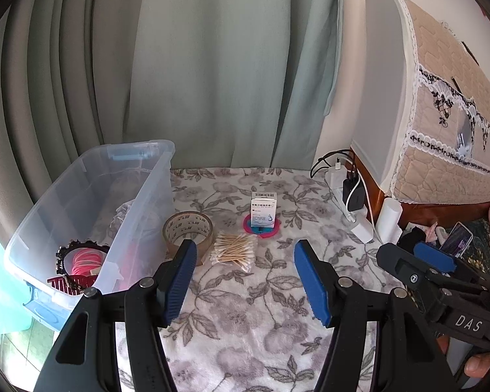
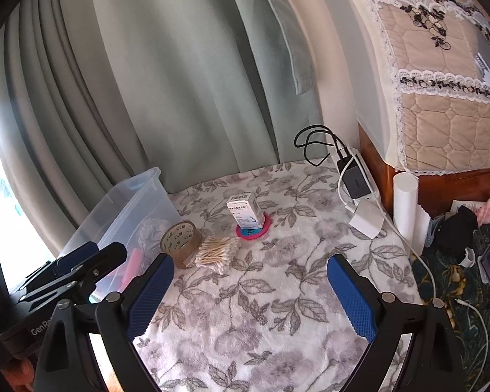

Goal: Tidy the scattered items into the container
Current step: 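Move both tools back over the table toward the tape roll and medicine box, then grasp the brown tape roll with the left tool while the right tool grasps the white medicine box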

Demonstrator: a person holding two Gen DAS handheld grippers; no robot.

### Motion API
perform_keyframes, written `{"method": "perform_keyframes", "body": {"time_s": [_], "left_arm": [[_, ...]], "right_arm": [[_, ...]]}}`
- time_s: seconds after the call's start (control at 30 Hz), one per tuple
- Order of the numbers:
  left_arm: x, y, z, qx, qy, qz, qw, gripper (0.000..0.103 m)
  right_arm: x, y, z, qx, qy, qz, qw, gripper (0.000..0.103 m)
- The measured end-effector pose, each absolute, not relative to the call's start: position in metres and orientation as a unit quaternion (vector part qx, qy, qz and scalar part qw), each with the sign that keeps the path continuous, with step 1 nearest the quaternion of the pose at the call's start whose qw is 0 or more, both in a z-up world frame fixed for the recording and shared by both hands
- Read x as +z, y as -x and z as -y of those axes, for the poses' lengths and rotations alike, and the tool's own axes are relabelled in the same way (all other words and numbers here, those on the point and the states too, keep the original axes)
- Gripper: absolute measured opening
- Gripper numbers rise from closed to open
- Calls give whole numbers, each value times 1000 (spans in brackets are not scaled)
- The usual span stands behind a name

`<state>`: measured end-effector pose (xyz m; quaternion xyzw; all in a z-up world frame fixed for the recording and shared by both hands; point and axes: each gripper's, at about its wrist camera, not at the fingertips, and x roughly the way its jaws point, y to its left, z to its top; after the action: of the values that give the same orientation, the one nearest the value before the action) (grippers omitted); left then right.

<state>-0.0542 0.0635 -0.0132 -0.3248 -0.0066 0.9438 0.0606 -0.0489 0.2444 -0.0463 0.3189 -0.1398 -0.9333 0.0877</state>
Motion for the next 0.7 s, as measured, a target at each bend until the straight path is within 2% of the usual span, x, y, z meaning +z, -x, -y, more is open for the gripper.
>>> {"method": "perform_keyframes", "body": {"time_s": [0.2, 0.53, 0.7], "left_arm": [[-29, 66, -58, 940, 338, -3, 46, 64], [-76, 106, -46, 923, 381, 29, 28, 64], [-94, 129, -45, 924, 382, 9, 15, 64]], "right_arm": [[-65, 62, -237, -926, -345, 125, 93, 97], [-92, 90, -247, -912, -369, 160, 85, 97], [-109, 113, -241, -902, -390, 156, 95, 97]]}}
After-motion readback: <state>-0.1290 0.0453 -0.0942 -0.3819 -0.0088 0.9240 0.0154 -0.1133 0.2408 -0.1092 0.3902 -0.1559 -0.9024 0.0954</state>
